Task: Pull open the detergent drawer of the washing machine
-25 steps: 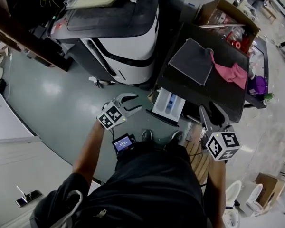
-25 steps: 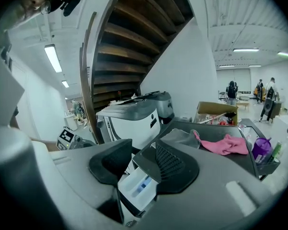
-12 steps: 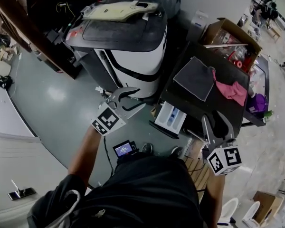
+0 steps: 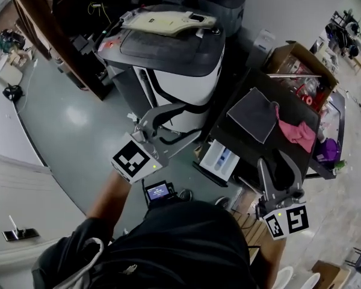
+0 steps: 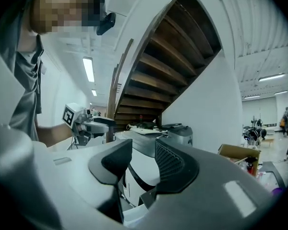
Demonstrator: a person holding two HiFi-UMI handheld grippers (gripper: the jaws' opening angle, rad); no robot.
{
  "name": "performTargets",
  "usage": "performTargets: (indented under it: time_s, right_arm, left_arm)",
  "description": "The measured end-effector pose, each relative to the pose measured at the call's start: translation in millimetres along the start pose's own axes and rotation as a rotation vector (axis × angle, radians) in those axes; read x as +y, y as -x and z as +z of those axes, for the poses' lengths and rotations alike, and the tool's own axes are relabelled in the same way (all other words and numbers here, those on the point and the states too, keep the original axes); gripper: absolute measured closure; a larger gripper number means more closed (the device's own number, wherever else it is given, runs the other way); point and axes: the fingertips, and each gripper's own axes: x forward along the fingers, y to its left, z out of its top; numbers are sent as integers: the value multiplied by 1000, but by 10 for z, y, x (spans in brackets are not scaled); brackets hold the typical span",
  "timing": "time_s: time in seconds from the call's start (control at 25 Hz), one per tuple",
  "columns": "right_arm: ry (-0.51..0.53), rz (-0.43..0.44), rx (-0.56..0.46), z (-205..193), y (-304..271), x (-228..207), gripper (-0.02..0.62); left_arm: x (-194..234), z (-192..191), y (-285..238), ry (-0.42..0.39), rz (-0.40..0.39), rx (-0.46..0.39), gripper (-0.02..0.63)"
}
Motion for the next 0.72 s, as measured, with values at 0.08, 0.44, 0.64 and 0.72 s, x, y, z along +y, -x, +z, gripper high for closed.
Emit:
performTargets:
  time_s: [0.08, 0.44, 0.64, 0.72]
  right_arm:
    - [1, 3, -14, 57, -23, 7, 446]
    - [-7, 32, -24, 126, -160, 137, 446]
    - [-8, 39, -16, 113, -218, 205, 446]
    - [-10, 43, -15, 105, -242, 239, 448]
  left_arm:
    - [-20, 111, 6, -3, 2, -14, 356]
    - [-7, 238, 88, -61, 41, -15, 356]
    - [15, 211, 160, -87, 59, -7, 356]
    - [22, 207, 189, -95, 63, -11, 356]
